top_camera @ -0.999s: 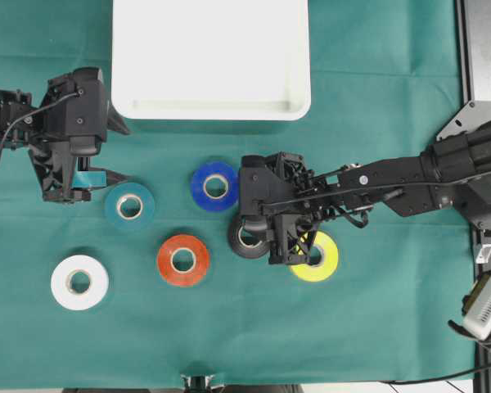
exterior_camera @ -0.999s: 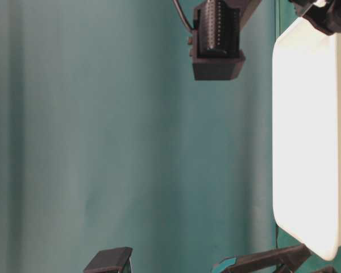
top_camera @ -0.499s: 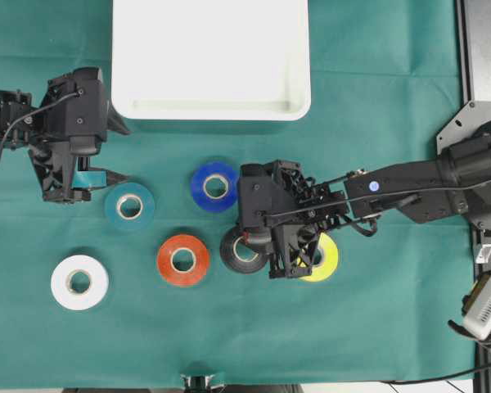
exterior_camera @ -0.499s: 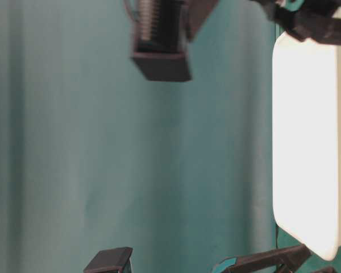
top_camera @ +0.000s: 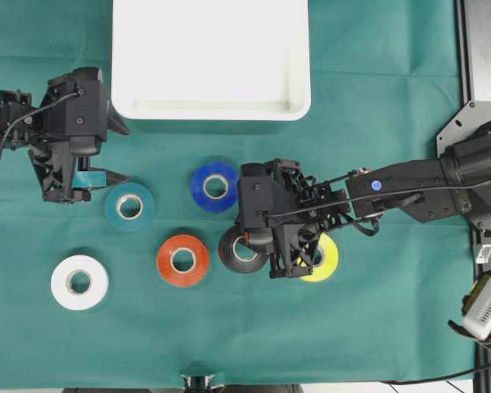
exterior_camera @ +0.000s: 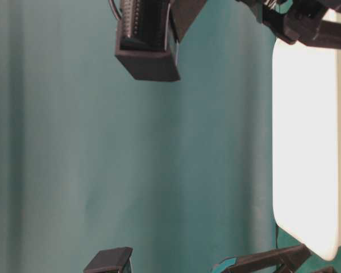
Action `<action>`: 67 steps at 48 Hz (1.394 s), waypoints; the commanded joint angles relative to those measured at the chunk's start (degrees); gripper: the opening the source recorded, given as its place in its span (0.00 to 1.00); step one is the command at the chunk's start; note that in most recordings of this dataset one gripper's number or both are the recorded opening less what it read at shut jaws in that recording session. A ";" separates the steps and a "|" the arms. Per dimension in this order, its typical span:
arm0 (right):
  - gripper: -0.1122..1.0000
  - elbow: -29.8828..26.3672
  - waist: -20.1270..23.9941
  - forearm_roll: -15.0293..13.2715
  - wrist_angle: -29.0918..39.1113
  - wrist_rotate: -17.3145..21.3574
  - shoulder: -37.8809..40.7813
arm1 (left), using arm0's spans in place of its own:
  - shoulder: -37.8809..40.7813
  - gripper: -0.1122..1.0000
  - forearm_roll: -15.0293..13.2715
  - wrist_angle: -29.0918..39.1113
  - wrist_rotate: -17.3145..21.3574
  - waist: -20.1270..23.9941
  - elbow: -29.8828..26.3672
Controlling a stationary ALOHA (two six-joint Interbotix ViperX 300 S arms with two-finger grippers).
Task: Put the tape alternately from left to right into the white case.
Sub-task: 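Close the right gripper inside the black roll's core and lift, then carry the black roll to the white tray and release it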
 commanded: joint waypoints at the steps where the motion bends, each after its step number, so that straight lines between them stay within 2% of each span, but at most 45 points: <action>1: 0.12 -1.23 -1.23 -0.70 -0.18 0.00 -1.85 | -0.62 0.94 -0.09 -0.35 0.00 0.00 -0.62; 17: 0.11 -0.97 -7.29 -4.66 -0.18 -0.09 -3.60 | -0.53 0.94 -0.09 -0.26 0.00 0.00 -0.62; 31: 0.11 -1.85 -16.17 -10.46 -0.18 -0.09 -3.69 | -0.53 0.94 -0.09 -0.35 0.00 0.00 -0.53; 40: 0.11 -2.64 -21.80 -12.30 -0.18 -0.18 -3.69 | -0.53 0.94 -0.09 -0.26 -0.09 0.00 -0.53; 57: 0.11 -6.86 -29.44 -17.75 -0.44 -0.26 -0.09 | -0.53 0.94 -0.09 -0.35 -0.09 0.00 -0.53; 67: 0.11 -10.11 -33.49 -19.95 -0.53 -0.35 3.34 | -0.53 0.94 -0.09 -0.26 -0.09 -0.09 -0.53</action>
